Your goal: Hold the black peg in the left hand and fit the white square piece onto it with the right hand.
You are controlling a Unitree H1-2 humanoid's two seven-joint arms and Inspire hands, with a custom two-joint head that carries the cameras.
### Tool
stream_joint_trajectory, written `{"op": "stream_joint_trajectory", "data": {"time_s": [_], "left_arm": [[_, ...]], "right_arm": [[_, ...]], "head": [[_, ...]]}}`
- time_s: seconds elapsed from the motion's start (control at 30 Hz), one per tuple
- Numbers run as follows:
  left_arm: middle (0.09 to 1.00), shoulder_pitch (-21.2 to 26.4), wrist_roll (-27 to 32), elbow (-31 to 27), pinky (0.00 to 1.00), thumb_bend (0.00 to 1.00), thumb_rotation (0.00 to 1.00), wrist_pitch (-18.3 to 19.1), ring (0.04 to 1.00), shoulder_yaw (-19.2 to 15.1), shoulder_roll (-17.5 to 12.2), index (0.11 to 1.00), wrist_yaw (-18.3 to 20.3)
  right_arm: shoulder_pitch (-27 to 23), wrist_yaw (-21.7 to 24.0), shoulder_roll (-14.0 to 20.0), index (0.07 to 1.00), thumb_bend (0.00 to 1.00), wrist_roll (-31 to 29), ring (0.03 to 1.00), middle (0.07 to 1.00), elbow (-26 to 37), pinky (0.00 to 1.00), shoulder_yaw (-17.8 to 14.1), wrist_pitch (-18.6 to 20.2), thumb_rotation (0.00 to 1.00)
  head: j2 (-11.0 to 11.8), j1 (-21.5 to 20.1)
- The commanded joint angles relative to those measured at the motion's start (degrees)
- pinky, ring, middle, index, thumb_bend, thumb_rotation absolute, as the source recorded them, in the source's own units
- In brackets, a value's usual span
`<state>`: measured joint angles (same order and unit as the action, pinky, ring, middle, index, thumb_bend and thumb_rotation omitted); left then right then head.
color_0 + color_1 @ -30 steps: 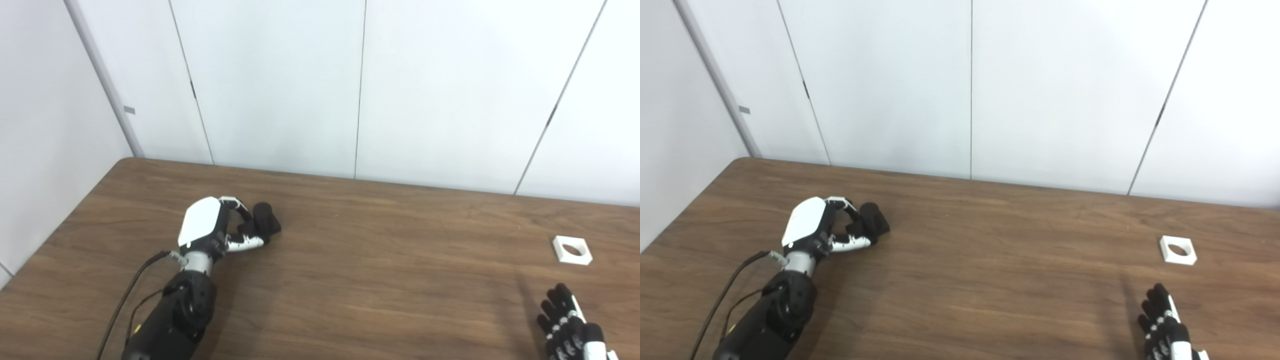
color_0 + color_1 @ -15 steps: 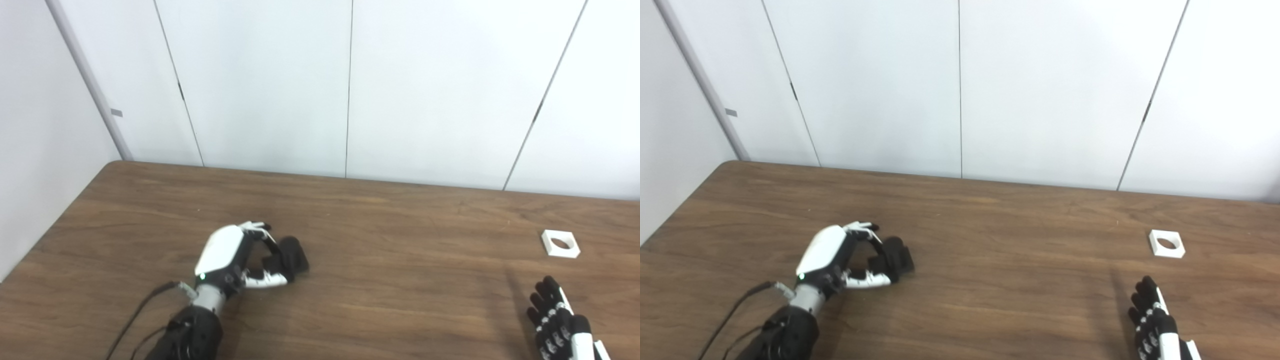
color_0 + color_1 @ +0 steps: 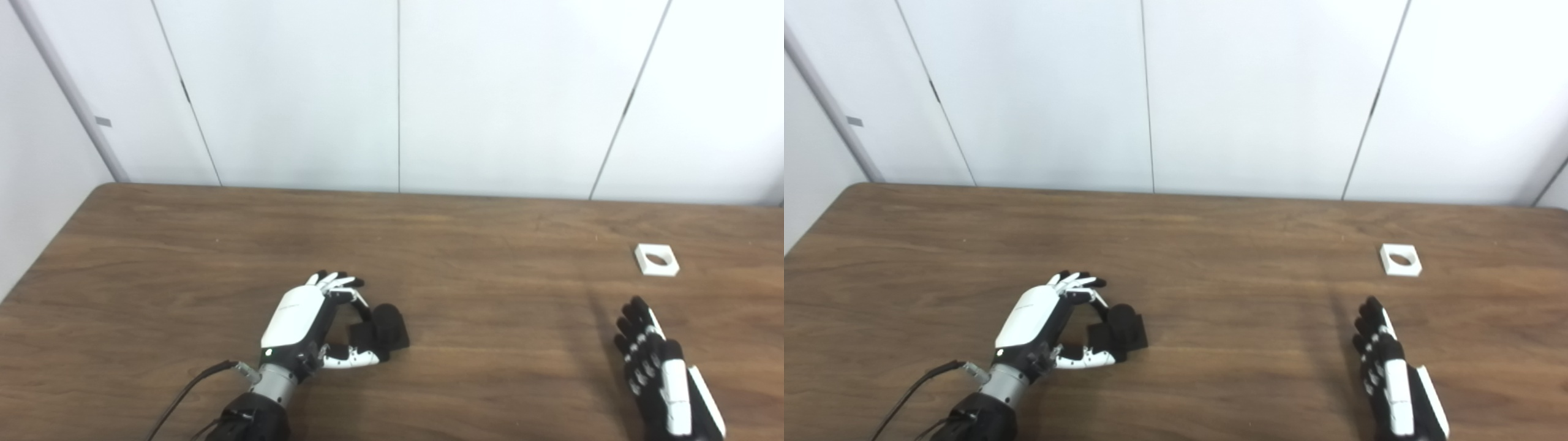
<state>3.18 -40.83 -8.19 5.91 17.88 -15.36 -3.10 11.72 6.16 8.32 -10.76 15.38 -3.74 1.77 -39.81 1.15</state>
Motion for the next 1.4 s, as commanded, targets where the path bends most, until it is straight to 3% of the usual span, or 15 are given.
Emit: {"op": "stream_joint_trajectory", "data": {"time_s": [0.0,0.57,0.7,0.93,1.37], "left_arm": [[0.833,0.2,-1.1,-2.1,1.00,0.52,0.05,-1.4,0.912,0.0,0.2,0.488,0.0],[0.817,-3.6,-1.8,-1.0,0.98,0.52,0.05,-7.7,0.889,2.0,2.9,0.486,-0.7],[0.806,-4.4,-2.1,-0.5,0.97,0.52,0.05,-9.0,0.879,1.9,3.9,0.487,-1.7],[0.802,-4.9,-2.7,-0.1,0.97,0.52,0.05,-9.2,0.879,1.6,4.5,0.488,-1.4],[0.797,-4.8,-3.0,0.9,0.97,0.52,0.05,-9.7,0.871,1.3,4.6,0.488,-1.5]], "right_arm": [[-0.6,-0.4,-1.0,1.000,0.67,0.4,1.000,0.991,2.1,1.00,0.5,0.3,1.00],[-0.4,-1.8,-1.8,1.000,0.69,1.3,1.000,0.993,4.6,1.00,1.6,2.8,1.00],[-0.2,-2.5,-1.9,0.984,0.63,2.4,1.000,0.991,5.1,1.00,2.1,3.4,0.95],[-0.3,-3.6,-2.3,0.956,0.63,2.9,0.986,0.974,5.7,0.98,2.0,3.9,0.87],[-0.8,-4.3,-1.2,0.954,0.61,4.7,0.982,0.969,6.3,0.99,1.7,3.9,0.88]], "head": [[-0.3,-0.4],[-1.8,-5.7],[-1.8,-6.3],[-2.1,-7.0],[-2.3,-7.6]]}}
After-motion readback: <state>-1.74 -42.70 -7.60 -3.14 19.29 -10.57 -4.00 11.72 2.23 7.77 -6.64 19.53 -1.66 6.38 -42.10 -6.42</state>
